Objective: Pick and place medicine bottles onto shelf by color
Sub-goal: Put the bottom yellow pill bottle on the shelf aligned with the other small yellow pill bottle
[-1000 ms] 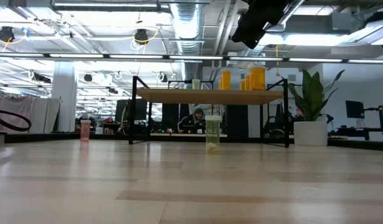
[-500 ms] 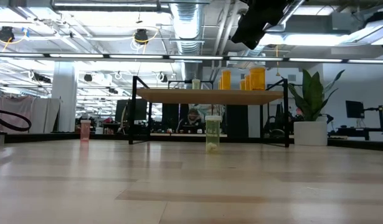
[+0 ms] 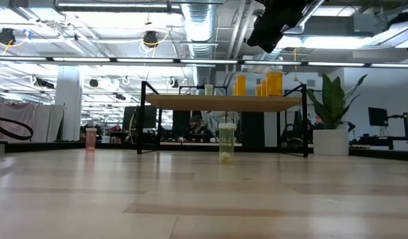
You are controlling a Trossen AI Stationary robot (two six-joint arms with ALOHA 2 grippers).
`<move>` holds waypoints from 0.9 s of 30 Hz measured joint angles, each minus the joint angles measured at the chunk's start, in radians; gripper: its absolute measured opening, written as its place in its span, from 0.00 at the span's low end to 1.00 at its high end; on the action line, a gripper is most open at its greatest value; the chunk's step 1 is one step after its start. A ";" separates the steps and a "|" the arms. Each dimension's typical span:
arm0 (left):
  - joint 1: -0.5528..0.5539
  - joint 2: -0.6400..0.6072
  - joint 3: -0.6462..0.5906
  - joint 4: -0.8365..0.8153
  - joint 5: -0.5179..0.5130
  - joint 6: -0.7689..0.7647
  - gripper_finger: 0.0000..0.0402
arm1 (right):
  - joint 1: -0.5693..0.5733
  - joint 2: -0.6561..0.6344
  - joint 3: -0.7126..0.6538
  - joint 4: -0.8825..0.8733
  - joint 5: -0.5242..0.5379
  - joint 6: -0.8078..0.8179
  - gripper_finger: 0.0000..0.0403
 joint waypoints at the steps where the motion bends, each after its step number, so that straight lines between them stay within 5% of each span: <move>1: 0.000 0.000 0.000 0.000 0.000 0.000 0.35 | 0.000 0.000 0.000 0.000 0.000 0.000 0.44; 27: 0.000 0.000 0.000 0.001 -0.001 0.009 0.35 | 0.000 0.000 0.000 -0.001 0.000 0.000 0.44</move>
